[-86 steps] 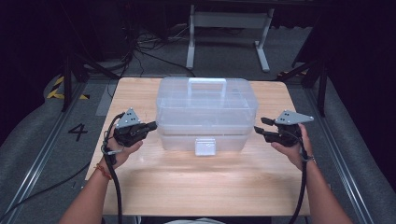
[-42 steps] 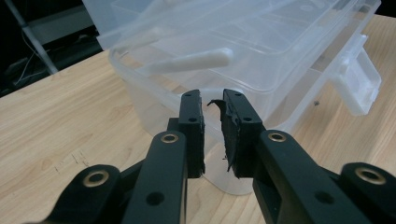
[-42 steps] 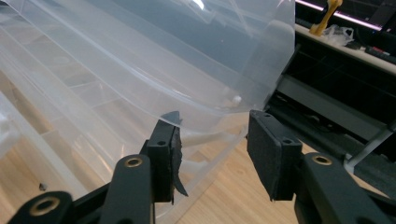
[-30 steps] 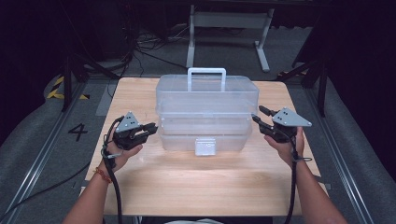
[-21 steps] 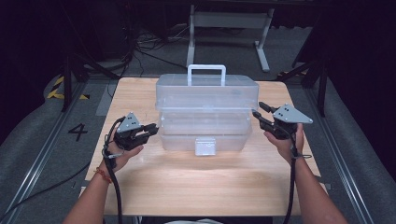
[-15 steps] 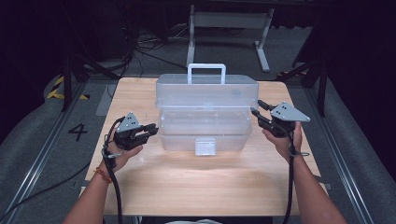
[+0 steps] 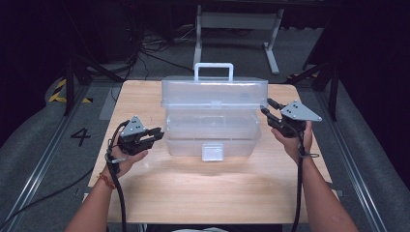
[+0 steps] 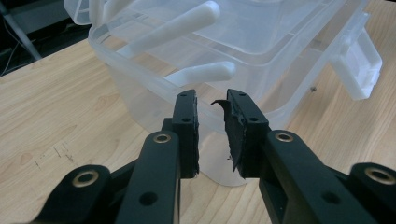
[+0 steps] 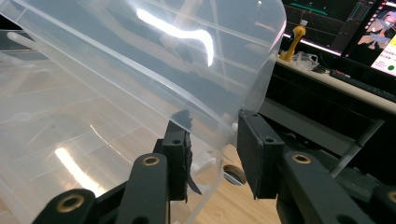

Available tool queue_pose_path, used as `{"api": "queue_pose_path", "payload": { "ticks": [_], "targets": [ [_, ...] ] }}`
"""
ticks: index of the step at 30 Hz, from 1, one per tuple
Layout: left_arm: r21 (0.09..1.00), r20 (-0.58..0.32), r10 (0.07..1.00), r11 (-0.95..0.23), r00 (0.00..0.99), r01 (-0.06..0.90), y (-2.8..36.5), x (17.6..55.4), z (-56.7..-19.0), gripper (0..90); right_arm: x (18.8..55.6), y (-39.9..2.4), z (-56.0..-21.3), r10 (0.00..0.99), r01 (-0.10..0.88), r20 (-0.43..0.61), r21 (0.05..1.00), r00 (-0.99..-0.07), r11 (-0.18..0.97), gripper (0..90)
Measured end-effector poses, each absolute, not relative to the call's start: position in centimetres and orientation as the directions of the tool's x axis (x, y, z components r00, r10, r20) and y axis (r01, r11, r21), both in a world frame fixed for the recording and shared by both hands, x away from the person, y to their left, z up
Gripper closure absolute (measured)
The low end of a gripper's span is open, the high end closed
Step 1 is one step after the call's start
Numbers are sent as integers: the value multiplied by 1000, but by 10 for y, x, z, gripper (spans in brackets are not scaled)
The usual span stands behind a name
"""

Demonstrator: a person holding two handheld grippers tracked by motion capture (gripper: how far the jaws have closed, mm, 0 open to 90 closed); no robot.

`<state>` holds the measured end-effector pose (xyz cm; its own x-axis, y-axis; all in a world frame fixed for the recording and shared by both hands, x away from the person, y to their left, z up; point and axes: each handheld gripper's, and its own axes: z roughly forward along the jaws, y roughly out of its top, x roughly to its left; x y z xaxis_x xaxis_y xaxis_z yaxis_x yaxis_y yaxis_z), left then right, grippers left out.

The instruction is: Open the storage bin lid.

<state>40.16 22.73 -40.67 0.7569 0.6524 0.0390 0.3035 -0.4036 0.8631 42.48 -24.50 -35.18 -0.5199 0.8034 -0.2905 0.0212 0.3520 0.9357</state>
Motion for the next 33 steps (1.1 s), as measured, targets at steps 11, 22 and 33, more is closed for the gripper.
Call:
{"api": "queue_pose_path", "payload": {
  "ticks": [11, 22, 33],
  "targets": [
    [863, 38, 651, -404, 758, 304, 228, 402, -407, 744, 433, -243, -342, 817, 26, -277, 942, -505, 336, 669],
    [860, 39, 652, -408, 757, 307, 228, 403, -407, 743, 447, -242, -328, 823, 36, -269, 943, -500, 331, 677],
    [860, 37, 651, -407, 758, 308, 229, 403, -407, 741, 459, -240, -322, 830, 53, -267, 941, -490, 334, 672]
  ]
}}
